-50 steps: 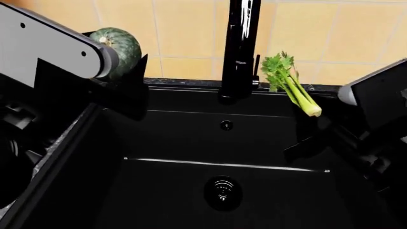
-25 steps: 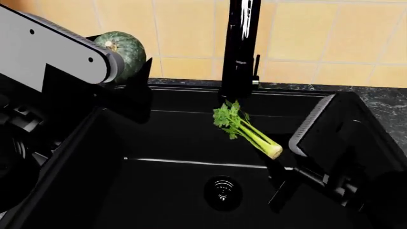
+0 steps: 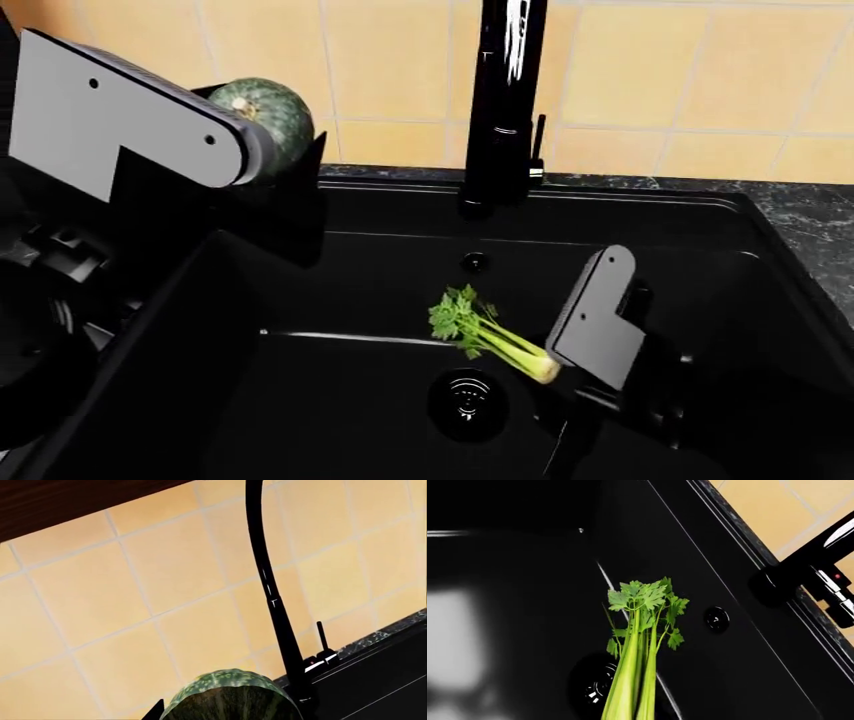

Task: Pick up the fruits and vegetables and place them in the sink. Turn on the sink faucet to wash them. Then turn the sink off and put them in the tray.

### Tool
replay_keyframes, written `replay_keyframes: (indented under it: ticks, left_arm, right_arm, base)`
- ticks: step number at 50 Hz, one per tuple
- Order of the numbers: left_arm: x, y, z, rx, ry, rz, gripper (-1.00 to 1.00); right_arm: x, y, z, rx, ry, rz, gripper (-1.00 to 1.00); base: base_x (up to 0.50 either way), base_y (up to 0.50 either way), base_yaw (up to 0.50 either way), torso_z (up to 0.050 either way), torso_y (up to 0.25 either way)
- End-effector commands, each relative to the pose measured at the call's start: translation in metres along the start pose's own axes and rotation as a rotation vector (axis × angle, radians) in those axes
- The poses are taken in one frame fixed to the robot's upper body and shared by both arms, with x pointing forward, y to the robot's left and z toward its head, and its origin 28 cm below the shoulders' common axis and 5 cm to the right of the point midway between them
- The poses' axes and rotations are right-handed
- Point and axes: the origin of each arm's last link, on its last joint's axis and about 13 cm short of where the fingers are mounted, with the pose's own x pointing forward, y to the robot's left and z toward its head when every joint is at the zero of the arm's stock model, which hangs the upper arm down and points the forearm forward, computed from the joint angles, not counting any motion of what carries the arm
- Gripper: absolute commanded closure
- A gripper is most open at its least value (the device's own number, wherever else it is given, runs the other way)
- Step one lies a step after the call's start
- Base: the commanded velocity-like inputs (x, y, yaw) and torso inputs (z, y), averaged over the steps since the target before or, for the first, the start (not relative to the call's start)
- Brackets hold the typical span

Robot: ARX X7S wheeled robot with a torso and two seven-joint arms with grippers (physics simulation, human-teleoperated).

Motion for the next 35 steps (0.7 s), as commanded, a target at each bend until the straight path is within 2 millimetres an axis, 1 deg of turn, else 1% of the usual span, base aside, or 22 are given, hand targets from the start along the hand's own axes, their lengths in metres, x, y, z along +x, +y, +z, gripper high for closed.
replay_keyframes:
  ticks: [1, 6, 11, 18, 24, 35]
  left_arm:
    - [0.002, -0.001, -0.001, -0.002, 0.001, 0.005, 1.0]
    - [0.003, -0.001, -0.002, -0.003, 0.002, 0.001, 1.0]
    - [0.004, -0.002, -0.003, -0.005, 0.004, -0.001, 1.0]
    - [0.005, -0.002, -0.005, -0.004, 0.01, 0.002, 1.0]
    - [0.004, -0.001, -0.006, -0.005, 0.012, 0.004, 1.0]
    - [0.007, -0.004, -0.005, -0.001, 0.014, -0.003, 1.0]
  right_arm:
    - [0.016, -0.005, 0.012, 0.012, 0.087, 0.034, 1.0]
    - [0.025, -0.007, 0.006, 0.079, 0.13, 0.044, 1.0]
    - [0.033, -0.007, 0.003, 0.1, 0.15, 0.054, 1.0]
    - [0.042, -0.007, 0.0, 0.09, 0.211, 0.072, 1.0]
    - [0.049, -0.008, -0.002, 0.085, 0.225, 0.077, 1.0]
    - [0.055, -0.003, -0.008, 0.071, 0.267, 0.114, 1.0]
  base:
    - [0.0, 0.0, 0.0, 0.0, 0.0]
    - [0.0, 0.0, 0.0, 0.0, 0.002]
    - [0.0, 0.0, 0.0, 0.0, 0.0]
    - [0.0, 0.0, 0.0, 0.001, 0.0]
    - [0.0, 0.0, 0.0, 0.0, 0.002]
    - [0.0, 0.0, 0.0, 0.0, 0.001]
